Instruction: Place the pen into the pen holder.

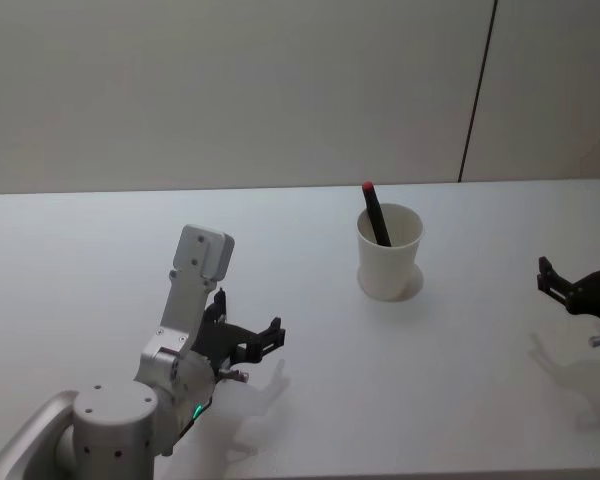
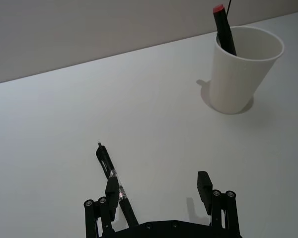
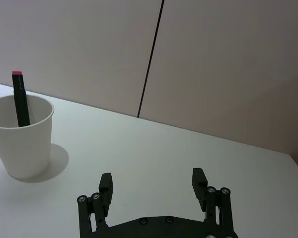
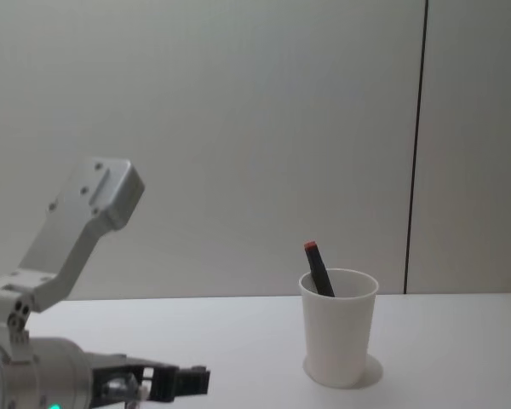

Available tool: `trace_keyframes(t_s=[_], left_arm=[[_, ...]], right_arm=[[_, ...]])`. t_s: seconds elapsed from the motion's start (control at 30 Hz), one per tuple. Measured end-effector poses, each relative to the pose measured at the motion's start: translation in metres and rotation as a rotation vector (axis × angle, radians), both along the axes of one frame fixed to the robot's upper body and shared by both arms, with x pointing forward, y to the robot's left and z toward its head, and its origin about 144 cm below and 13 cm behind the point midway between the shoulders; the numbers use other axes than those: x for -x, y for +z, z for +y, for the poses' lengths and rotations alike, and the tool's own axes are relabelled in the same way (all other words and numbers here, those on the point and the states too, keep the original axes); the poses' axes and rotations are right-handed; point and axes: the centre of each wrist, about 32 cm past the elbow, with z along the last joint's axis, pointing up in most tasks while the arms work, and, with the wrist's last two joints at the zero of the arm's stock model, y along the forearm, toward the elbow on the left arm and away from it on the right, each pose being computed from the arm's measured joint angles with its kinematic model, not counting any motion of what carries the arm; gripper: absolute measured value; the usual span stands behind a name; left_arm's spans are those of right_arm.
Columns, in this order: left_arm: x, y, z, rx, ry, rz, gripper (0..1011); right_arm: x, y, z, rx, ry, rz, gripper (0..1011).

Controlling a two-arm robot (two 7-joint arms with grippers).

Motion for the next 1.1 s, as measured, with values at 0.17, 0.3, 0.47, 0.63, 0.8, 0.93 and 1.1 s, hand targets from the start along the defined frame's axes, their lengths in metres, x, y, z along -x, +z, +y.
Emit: trace_keyframes(t_s=[0.17, 0.3, 0.47, 0.63, 0.8, 0.93, 1.1], left_arm=[[-0.001, -0.006, 0.002, -0.006, 0.019, 0.036, 1000], [-0.003, -0.01, 0.004, -0.012, 0.029, 0.056, 1000], [-0.006, -0.013, 0.006, -0.019, 0.041, 0.078, 1000], [-0.009, -0.016, 0.008, -0.026, 0.048, 0.089, 1000], [-0.012, -0.018, 0.01, -0.033, 0.05, 0.098, 1000], [-0.016, -0.019, 0.011, -0.038, 0.052, 0.104, 1000], [-0.021, -0.022, 0.013, -0.042, 0.054, 0.11, 1000]], right_arm=[[0.0, 0.0, 0.0, 0.0, 0.0, 0.0, 1001], [0.0, 0.0, 0.0, 0.0, 0.0, 0.0, 1001], [0.0, 0.0, 0.0, 0.0, 0.0, 0.0, 1001], [0.0, 0.0, 0.0, 0.0, 0.0, 0.0, 1001], [0.0, 0.0, 0.0, 0.0, 0.0, 0.0, 1001], [0.0, 0.0, 0.0, 0.0, 0.0, 0.0, 1001], [0.0, 0.0, 0.0, 0.0, 0.0, 0.0, 1001]])
